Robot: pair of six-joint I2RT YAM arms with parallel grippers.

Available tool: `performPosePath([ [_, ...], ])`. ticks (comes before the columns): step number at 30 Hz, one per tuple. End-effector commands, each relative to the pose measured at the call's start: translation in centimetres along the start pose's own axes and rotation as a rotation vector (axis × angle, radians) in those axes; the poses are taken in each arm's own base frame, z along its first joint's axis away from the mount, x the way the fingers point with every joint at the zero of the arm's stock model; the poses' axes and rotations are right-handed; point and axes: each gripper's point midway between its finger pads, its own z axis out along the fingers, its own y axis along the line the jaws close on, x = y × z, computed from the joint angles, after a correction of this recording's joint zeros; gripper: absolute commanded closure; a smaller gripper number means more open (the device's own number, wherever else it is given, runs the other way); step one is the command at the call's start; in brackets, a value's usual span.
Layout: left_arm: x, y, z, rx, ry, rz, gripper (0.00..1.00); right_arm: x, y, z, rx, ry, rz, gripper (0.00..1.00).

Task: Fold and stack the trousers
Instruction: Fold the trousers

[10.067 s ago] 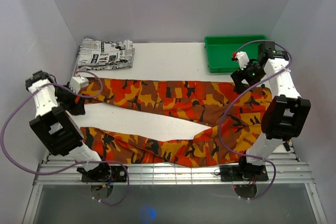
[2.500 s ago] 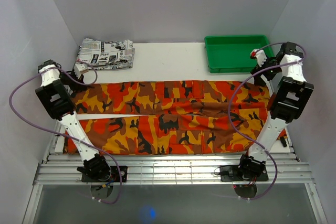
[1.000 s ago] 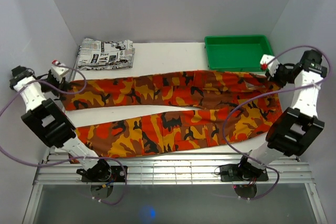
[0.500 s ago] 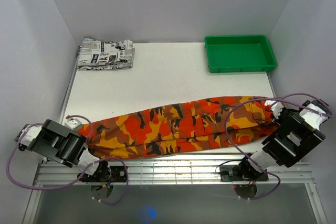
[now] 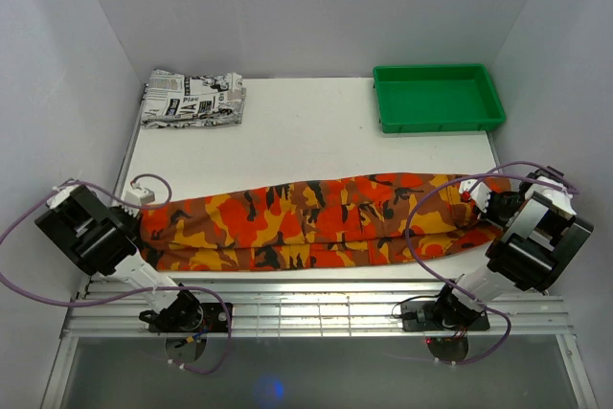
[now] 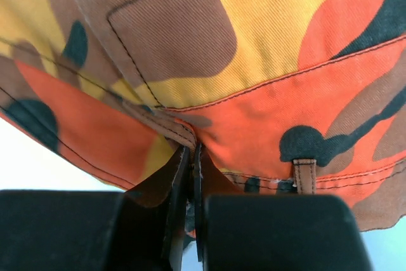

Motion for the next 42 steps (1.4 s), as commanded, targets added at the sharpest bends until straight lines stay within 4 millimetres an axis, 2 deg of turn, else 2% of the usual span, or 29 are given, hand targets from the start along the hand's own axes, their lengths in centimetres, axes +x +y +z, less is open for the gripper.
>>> performPosePath([
  [1, -5.5, 11.2, -2.7, -0.343, -0.1, 0.05, 1.0, -1.0, -2.8, -0.9, 0.042, -0.003, 0.02, 0.92],
  [3, -7.3, 12.1, -3.1, -0.348, -0.123, 0.07, 1.0, -1.5, -3.2, -1.2, 0.038, -0.019, 0.033, 0.92],
  [4, -8.5, 13.2, -4.4, -0.381, -0.136, 0.094, 1.0, -1.6, -3.5, -1.3, 0.039, -0.024, 0.045, 0.92],
  [7, -10.4, 13.8, -5.7, -0.381, -0.178, 0.125, 1.0, -2.0, -4.9, -2.5, 0.069, -0.031, 0.042, 0.92],
  [8, -11.6, 14.6, -7.3, -0.413, -0.203, 0.141, 1.0, -2.2, -5.3, -2.9, 0.083, -0.037, 0.045, 0.92],
  [9, -12.4, 14.9, -8.1, -0.421, -0.233, 0.133, 1.0, -2.8, -6.5, -3.8, 0.116, -0.058, 0.038, 0.92],
  [10, -12.9, 14.9, -8.5, -0.413, -0.248, 0.128, 1.0, -3.3, -6.5, -4.5, 0.117, -0.075, 0.054, 0.92],
  [11, -14.0, 15.8, -10.9, -0.459, -0.278, 0.144, 1.0, -3.8, -6.9, -5.1, 0.123, -0.092, 0.054, 0.92],
  [12, -14.9, 15.8, -12.1, -0.463, -0.327, 0.144, 1.0, -4.4, -8.0, -6.4, 0.158, -0.11, 0.037, 0.92],
  [15, -15.4, 16.3, -16.6, -0.515, -0.418, 0.143, 1.0, -4.2, -7.1, -8.4, 0.17, -0.119, -0.006, 0.92],
  [16, -15.3, 15.9, -17.2, -0.508, -0.438, 0.17, 1.0, -3.5, -6.6, -9.2, 0.186, -0.101, -0.012, 0.92],
  [17, -14.0, 16.0, -17.8, -0.519, -0.437, 0.17, 1.0, -3.1, -5.8, -9.1, 0.173, -0.091, -0.024, 0.92],
  [18, -13.0, 15.5, -17.0, -0.497, -0.426, 0.163, 1.0, -2.3, -5.2, -9.1, 0.161, -0.055, -0.071, 0.92],
  [19, -11.8, 15.6, -16.2, -0.493, -0.392, 0.179, 1.0, -1.8, -3.6, -8.1, 0.13, -0.053, -0.058, 0.92],
  [20, -10.7, 15.5, -15.3, -0.478, -0.369, 0.171, 1.0, -1.4, -3.3, -7.5, 0.13, -0.04, -0.068, 0.92],
  [21, -9.3, 14.7, -12.9, -0.424, -0.346, 0.147, 1.0, -1.2, -2.6, -6.9, 0.115, -0.036, -0.068, 0.92],
  [22, -8.3, 14.1, -11.6, -0.396, -0.322, 0.142, 1.0, -1.3, -1.1, -5.7, 0.087, -0.047, -0.079, 0.92],
  [23, -7.6, 13.6, -10.5, -0.378, -0.301, 0.171, 1.0, -0.8, -0.9, -5.1, 0.092, -0.026, -0.096, 0.92],
  [24, -6.1, 12.3, -7.5, -0.33, -0.28, 0.152, 1.0, -0.6, -0.3, -4.6, 0.087, -0.008, -0.111, 0.92],
  [26, -4.4, 11.4, -5.3, -0.314, -0.222, 0.18, 1.0, -0.2, 1.7, -2.9, 0.037, 0.006, -0.133, 0.92],
  [27, -3.9, 12.0, -4.8, -0.353, -0.206, 0.197, 1.0, 0.2, 1.6, -2.7, 0.042, 0.023, -0.148, 0.92],
  [28, -2.9, 10.9, -2.9, -0.317, -0.188, 0.178, 1.0, 0.5, 1.9, -2.2, 0.03, 0.029, -0.15, 0.92],
  [32, -1.8, 11.3, -1.7, -0.304, -0.153, 0.14, 1.0, 1.5, 1.7, -1.6, 0.031, 0.059, -0.142, 0.92],
  [33, -1.8, 11.4, -1.8, -0.302, -0.154, 0.123, 1.0, 1.7, 1.5, -1.6, 0.031, 0.066, -0.136, 0.85],
  [35, -2.2, 11.7, -2.8, -0.323, -0.161, 0.124, 0.71, 1.3, 1.3, -2.0, 0.033, 0.052, -0.112, 0.72],
  [36, -2.9, 11.5, -3.4, -0.323, -0.197, 0.13, 0.61, 1.1, 0.4, -2.8, 0.056, 0.053, -0.112, 0.53],
  [38, -4.2, 11.2, -5.9, -0.357, -0.245, 0.179, 0.15, 0.2, 0.3, -3.7, 0.056, 0.034, -0.094, 0.25],
  [40, -6.1, 9.3, -7.4, -0.322, -0.315, 0.224, 0.02, -1.1, -1.4, -5.9, 0.103, 0.017, -0.116, 0.14],
  [42, -8.0, 7.3, -10.2, -0.31, -0.365, 0.252, 0.02, -3.2, -1.5, -7.6, 0.107, -0.041, -0.104, 0.12],
])
